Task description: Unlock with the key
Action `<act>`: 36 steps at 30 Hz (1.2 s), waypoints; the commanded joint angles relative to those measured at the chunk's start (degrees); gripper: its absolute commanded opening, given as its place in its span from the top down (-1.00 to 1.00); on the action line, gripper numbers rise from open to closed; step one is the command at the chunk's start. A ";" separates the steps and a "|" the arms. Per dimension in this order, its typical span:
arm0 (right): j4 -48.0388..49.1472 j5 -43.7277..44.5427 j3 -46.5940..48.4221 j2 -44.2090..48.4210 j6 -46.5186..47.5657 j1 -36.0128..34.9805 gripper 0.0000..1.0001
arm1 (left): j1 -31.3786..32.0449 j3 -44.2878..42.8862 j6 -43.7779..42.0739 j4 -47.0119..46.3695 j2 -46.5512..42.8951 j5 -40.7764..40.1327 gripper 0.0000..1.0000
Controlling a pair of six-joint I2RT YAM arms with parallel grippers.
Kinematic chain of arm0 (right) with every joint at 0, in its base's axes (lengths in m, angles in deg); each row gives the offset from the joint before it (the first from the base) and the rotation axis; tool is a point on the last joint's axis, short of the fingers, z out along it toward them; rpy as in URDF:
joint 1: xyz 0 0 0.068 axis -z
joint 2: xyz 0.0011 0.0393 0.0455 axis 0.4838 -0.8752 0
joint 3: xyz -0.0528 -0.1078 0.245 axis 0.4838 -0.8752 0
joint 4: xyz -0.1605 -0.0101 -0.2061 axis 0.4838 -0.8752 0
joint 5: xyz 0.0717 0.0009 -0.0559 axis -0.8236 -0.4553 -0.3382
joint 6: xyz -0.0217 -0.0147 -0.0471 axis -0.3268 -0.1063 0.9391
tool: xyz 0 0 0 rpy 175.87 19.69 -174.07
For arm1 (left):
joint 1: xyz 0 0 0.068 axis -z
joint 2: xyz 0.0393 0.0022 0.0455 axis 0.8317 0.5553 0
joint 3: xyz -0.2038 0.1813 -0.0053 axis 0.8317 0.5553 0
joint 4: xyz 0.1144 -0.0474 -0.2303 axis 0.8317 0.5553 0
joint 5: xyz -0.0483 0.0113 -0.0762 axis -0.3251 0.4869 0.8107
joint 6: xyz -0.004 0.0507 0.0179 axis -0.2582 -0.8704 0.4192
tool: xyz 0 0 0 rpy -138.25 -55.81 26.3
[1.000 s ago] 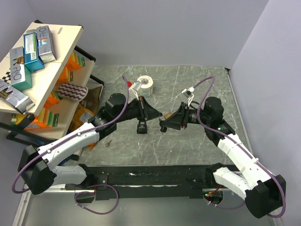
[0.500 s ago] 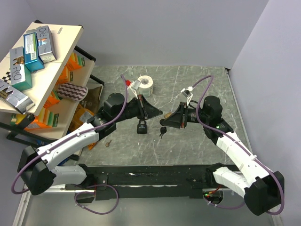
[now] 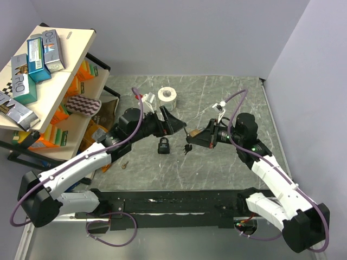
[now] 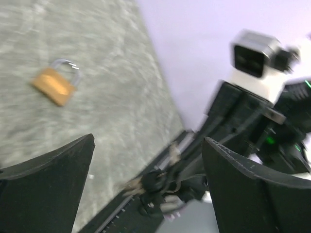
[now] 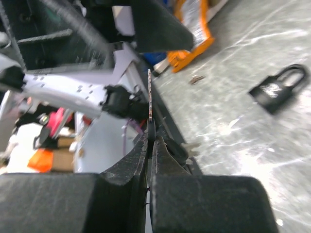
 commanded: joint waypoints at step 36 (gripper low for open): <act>-3.67 11.53 -2.14 10.60 3.93 1.95 1.00 | -2.68 -24.10 -12.19 44.12 40.64 -17.89 -0.81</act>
